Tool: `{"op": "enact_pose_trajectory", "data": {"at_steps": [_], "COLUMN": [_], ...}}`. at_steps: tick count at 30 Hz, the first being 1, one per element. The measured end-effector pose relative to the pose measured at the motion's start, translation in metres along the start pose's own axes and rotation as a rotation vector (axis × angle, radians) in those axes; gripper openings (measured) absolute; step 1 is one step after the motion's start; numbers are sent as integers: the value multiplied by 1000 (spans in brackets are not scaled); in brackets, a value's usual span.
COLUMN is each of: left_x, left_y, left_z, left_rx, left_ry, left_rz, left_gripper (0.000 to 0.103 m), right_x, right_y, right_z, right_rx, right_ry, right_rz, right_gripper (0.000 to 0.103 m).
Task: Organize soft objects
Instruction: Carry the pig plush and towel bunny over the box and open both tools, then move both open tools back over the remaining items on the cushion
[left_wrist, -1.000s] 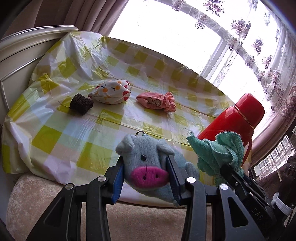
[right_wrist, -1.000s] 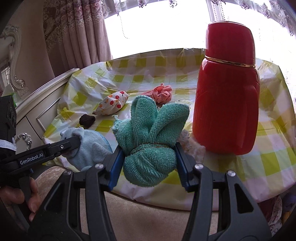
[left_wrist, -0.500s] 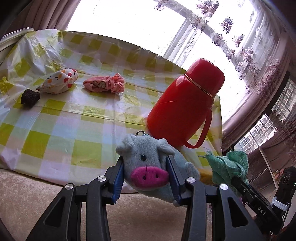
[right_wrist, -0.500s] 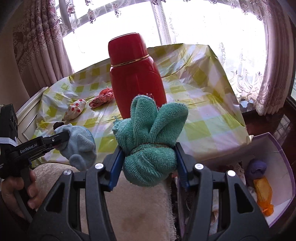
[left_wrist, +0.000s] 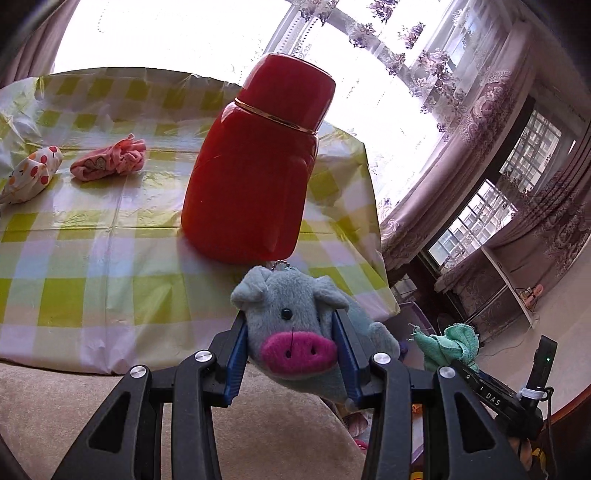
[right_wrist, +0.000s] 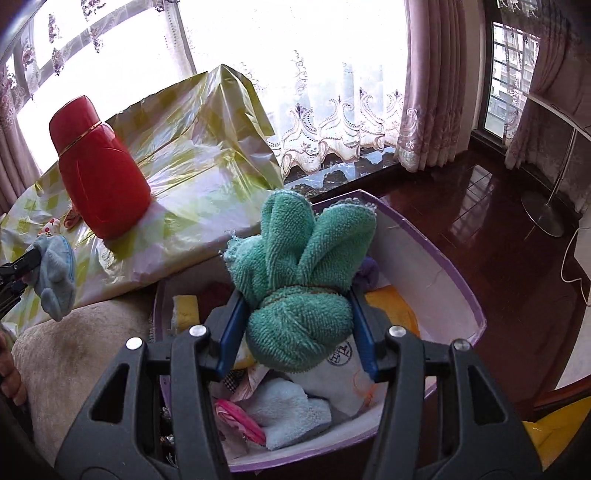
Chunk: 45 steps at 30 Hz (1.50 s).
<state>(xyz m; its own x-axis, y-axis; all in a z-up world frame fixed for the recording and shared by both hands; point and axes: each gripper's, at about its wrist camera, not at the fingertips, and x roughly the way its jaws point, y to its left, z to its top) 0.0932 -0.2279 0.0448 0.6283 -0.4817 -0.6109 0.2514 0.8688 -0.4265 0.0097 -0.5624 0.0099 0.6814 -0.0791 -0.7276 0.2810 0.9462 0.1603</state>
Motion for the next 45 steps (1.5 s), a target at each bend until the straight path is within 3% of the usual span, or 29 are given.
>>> {"op": "enact_pose_trajectory", "data": {"at_steps": [12, 15, 17, 19, 20, 21, 22, 23, 30, 45], "left_x": [19, 24, 28, 33, 36, 43, 52, 59, 57, 27], "left_y": [-49, -68, -83, -97, -104, -109, -114, -115, -88, -44], "left_z": [-5, -11, -16, -21, -25, -29, -34, -39, -39, -27], "left_rx": [84, 118, 145, 171, 184, 197, 217, 233, 147, 74], "left_ry": [52, 71, 90, 117, 136, 171, 224, 258, 274, 171], "left_rz": [-61, -90, -118, -157, -172, -179, -166, -141, -114, -55], "left_gripper": [44, 45, 46, 48, 55, 72, 81, 83, 83, 83], "right_x": [7, 7, 4, -1, -2, -2, -3, -3, 3, 10], "right_y": [-37, -47, -51, -53, -54, -54, -54, -53, -43, 21], "right_z": [-8, -6, -3, 0, 1, 3, 3, 4, 2, 1], "right_rx": [49, 83, 98, 107, 110, 113, 115, 115, 107, 6], "right_ry": [40, 37, 20, 2, -2, -5, -7, -7, 8, 42], "right_rz": [-87, -113, -130, -140, -140, -139, -138, -136, -102, 9], "right_gripper": [57, 66, 81, 82, 82, 82, 82, 82, 83, 83]}}
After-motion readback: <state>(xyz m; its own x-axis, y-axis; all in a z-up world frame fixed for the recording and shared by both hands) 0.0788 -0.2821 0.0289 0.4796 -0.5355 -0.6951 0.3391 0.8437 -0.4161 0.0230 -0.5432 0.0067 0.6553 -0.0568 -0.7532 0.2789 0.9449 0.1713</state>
